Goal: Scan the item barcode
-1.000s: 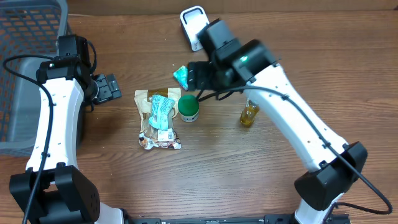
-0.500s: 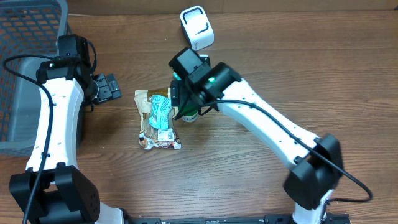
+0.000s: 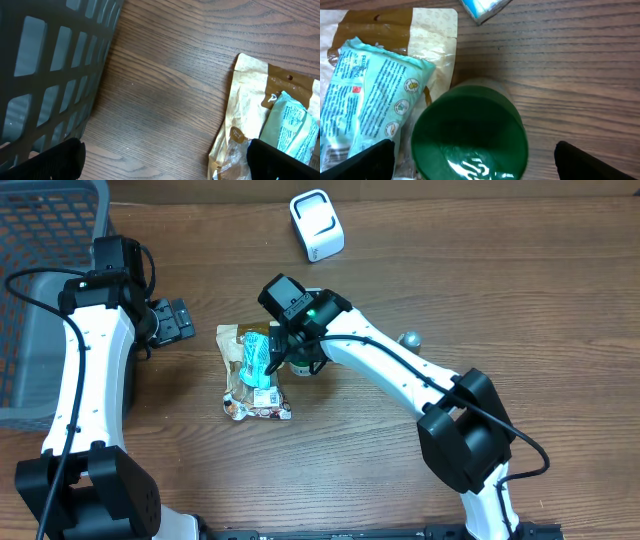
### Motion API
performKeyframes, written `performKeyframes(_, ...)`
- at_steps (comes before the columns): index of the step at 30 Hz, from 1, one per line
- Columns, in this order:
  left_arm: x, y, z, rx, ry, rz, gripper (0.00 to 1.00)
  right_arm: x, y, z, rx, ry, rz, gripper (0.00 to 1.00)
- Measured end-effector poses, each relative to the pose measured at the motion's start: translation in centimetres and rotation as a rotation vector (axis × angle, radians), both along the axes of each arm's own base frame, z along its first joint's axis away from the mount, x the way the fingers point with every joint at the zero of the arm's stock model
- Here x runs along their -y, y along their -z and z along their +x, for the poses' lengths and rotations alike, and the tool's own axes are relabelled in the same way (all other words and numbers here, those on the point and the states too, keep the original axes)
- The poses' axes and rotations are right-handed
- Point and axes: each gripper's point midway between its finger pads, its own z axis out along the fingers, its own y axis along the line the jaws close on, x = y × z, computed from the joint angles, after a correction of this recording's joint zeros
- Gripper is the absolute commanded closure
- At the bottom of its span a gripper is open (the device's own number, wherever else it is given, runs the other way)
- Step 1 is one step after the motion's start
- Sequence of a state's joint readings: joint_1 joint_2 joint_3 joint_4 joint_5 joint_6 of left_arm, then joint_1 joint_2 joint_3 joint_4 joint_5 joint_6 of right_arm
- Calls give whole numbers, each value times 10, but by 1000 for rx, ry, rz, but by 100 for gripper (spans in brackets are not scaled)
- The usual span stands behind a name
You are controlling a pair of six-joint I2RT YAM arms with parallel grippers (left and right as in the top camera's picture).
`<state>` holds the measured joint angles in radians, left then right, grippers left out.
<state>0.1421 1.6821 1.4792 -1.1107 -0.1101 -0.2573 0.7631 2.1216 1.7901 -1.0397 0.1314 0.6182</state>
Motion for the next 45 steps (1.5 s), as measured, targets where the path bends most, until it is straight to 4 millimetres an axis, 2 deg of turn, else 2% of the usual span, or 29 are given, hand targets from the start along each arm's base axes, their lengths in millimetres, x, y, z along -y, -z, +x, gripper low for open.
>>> performKeyframes(6,0,0,0,0,0,0,0,-5,8,3,5,-4,5,4)
performKeyframes(15,0,0,0,0,0,0,0,-5,16,3,-6,0,-5,33)
performKeyframes(20,0,0,0,0,0,0,0,-1,17,1,-13,3,-20,41)
performKeyframes(32,0,0,0,0,0,0,1,31,18,-11,-113,39,-97,41)
performKeyframes(45,0,0,0,0,0,0,1,93,15,-22,-254,137,-215,41)
